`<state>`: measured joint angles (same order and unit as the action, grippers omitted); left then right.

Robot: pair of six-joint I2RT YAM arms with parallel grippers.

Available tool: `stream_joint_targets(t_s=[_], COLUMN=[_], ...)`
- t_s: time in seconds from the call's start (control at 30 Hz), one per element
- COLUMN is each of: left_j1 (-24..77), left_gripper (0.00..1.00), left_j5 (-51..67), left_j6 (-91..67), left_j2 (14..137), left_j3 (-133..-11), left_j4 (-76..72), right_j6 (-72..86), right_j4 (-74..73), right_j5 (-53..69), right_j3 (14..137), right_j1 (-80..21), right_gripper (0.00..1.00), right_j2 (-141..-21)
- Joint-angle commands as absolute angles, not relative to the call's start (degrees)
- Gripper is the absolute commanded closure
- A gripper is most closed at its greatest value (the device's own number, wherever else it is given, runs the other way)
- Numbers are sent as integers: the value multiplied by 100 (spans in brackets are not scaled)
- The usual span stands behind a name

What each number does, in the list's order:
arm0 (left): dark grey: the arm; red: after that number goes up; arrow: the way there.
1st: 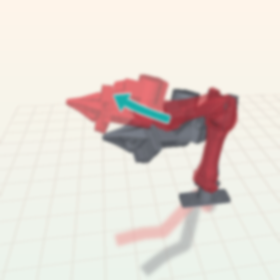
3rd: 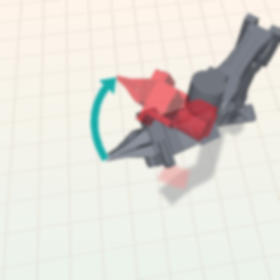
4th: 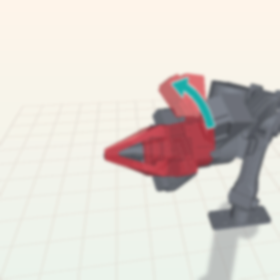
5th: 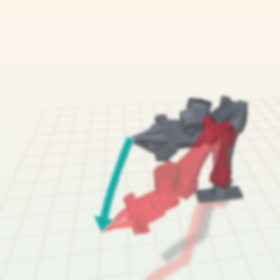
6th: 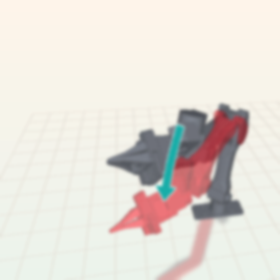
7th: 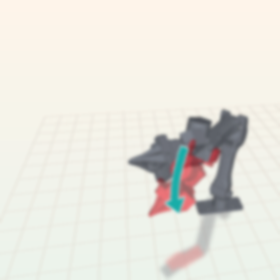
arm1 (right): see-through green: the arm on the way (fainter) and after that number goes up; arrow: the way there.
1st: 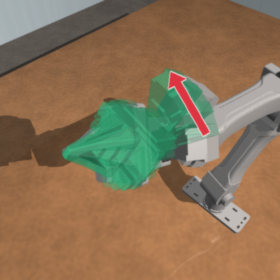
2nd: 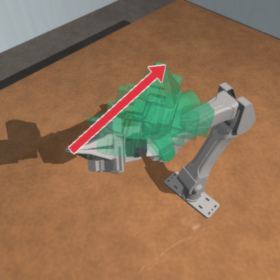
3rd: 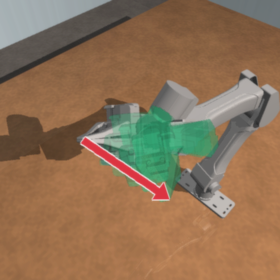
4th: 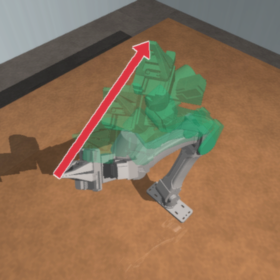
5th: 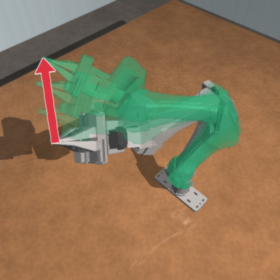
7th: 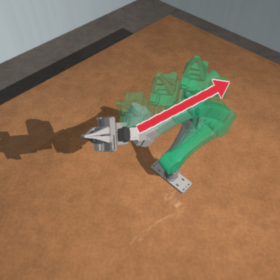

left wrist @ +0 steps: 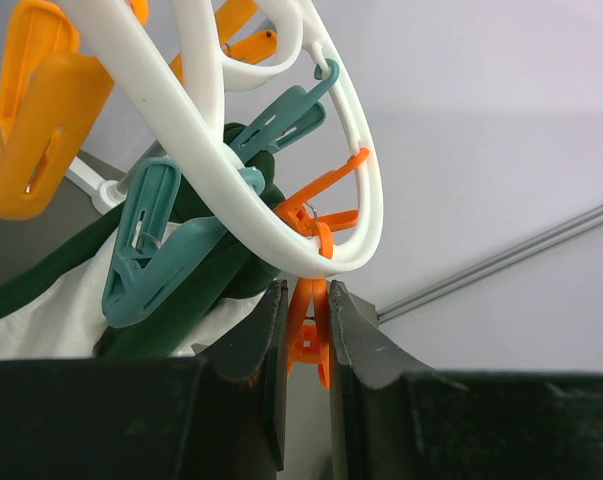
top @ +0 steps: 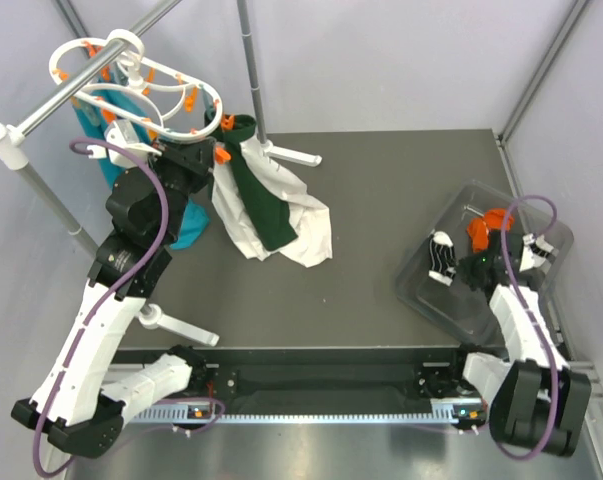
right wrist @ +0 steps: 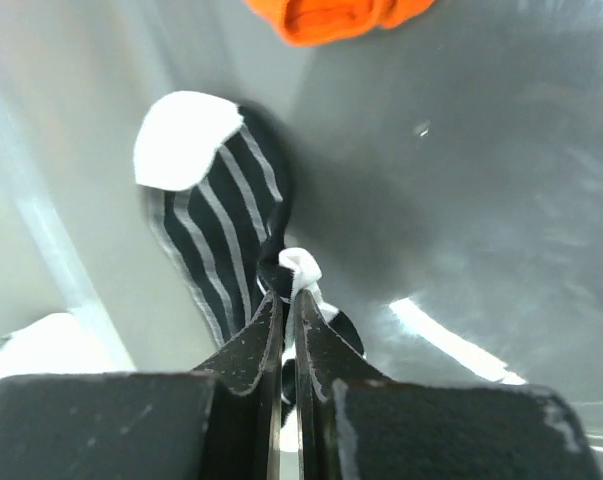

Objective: Clip the socks to the hanger
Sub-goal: Adjust the sock in the bin.

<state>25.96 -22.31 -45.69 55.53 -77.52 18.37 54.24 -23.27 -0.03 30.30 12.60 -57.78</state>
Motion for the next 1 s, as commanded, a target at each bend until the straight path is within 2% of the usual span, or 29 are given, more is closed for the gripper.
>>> stream_joint_targets(t_s=[0.0, 0.13, 0.2, 0.23, 0.33, 0.37, 0.43, 0.5, 0.63, 0.7, 0.83, 0.97], left_j1=[2628, 2628, 2628, 2628, 2628, 2628, 2628, 2628, 2628, 2628, 2628, 2628], left_gripper=[100, 100, 100, 100, 100, 100, 100, 100, 100, 100, 100, 100], left_j5=[-1828, -1854, -1863, -1863, -1898, -1907, -1907, -1907, -1890, -1881, -1846, -1802], left_j6=[-4561, -4605, -4605, -4605, -4597, -4597, -4553, -4518, -4491, -4500, -4518, -4544], left_j2=[5590, 5476, 5441, 5432, 5379, 5362, 5344, 5335, 5282, 5256, 5247, 5247], left_j3=[-7664, -7620, -7611, -7620, -7594, -7576, -7576, -7541, -7453, -7418, -7365, -7374], left_j4=[1969, 1907, 1907, 1916, 1890, 1890, 1890, 1881, 1828, 1802, 1767, 1775], right_j6=[6440, 7504, 7611, 7542, 6911, 6317, 5558, 4434, 2903, 2682, 2487, 2663], right_j4=[-2891, -2786, -2970, -2988, -3356, -3436, -3340, -3305, -3331, -3419, -3621, -3586], right_j5=[229, 53, -333, -438, -598, -554, -440, -448, -369, -571, -755, -1537], right_j3=[2674, 1935, 1968, 2030, 2573, 2732, 3092, 3453, 3840, 3981, 4280, 4595], right_j1=[1292, 1301, 1301, 1301, 1301, 1301, 1283, 1292, 1292, 1266, 1038, -162], right_gripper=[100, 95, 84, 69, 47, 45, 41, 44, 62, 62, 54, 47], right_j2=[-5275, -4143, -3877, -3772, -4111, -4235, -4603, -4920, -5124, -5324, -6019, -6608])
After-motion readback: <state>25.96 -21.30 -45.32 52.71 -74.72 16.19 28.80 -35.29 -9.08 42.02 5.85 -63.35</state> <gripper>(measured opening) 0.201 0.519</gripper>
